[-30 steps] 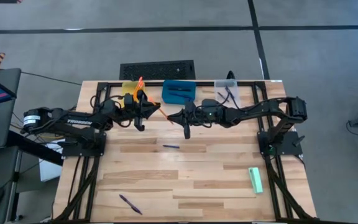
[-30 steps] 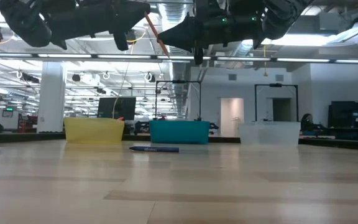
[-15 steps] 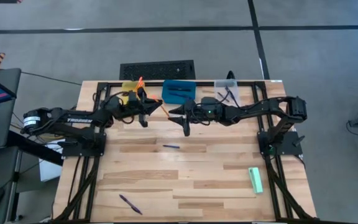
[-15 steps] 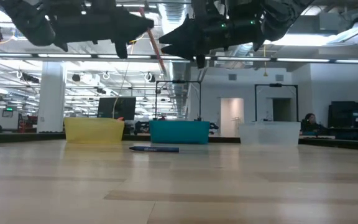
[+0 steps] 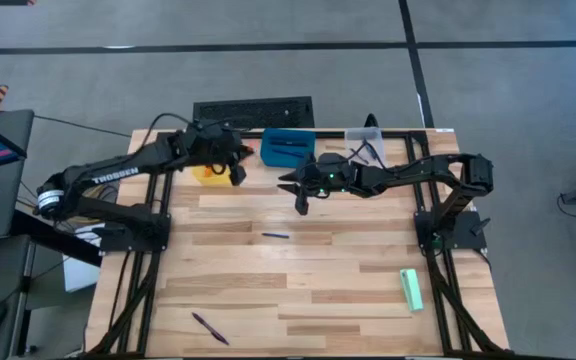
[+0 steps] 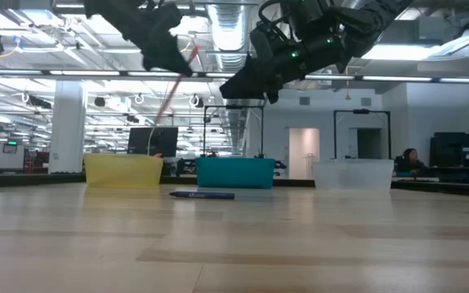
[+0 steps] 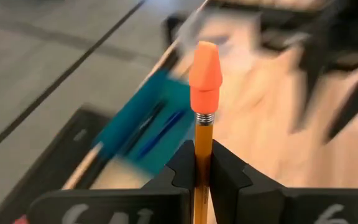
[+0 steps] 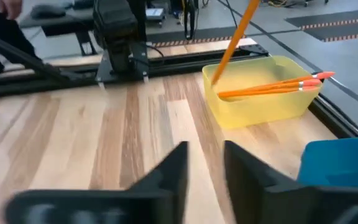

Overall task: Sort crayons/erasers/pens/pencils in bins
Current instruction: Put the orange pencil into the transparent yellow bin

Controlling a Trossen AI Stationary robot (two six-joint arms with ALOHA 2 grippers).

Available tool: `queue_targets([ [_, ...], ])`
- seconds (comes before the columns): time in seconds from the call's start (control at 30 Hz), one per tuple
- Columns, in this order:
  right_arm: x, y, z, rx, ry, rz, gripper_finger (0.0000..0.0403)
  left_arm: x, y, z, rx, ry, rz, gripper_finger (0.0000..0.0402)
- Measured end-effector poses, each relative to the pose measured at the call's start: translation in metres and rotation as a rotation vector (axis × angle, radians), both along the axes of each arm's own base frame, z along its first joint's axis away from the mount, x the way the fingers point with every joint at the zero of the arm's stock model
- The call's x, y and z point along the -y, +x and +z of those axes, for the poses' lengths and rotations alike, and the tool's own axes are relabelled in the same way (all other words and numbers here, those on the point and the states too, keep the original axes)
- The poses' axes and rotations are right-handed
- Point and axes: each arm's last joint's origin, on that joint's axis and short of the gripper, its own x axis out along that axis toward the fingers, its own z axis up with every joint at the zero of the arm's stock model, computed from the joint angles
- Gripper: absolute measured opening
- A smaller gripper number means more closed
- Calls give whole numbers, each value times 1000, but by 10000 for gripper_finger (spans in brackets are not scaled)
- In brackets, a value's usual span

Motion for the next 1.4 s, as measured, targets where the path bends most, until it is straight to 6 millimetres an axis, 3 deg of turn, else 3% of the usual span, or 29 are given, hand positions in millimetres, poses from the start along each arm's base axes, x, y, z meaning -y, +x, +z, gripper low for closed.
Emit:
queue_targets([
  [0.13, -1, 0, -1, -17, -39, 16, 28, -20, -21, 10, -149, 11, 159, 10],
  [0.2, -1, 0, -1, -22, -53, 29, 8, -34, -33, 7, -180, -25, 223, 10],
  [0.43, -6, 0, -2, -32, -59, 46, 14, -87, -53, -24, -233, -159, 324, 10],
  [0.67, -9, 1, -3, -39, -83, 62, 8, -120, -54, -51, -229, -226, 323, 10],
  [1.1, -9, 1, -3, -50, -101, 69, 3, -112, -58, -85, -258, -283, 366, 10],
  [1.4, -9, 1, -3, -50, -101, 69, 3, -108, -61, -94, -273, -318, 380, 15],
])
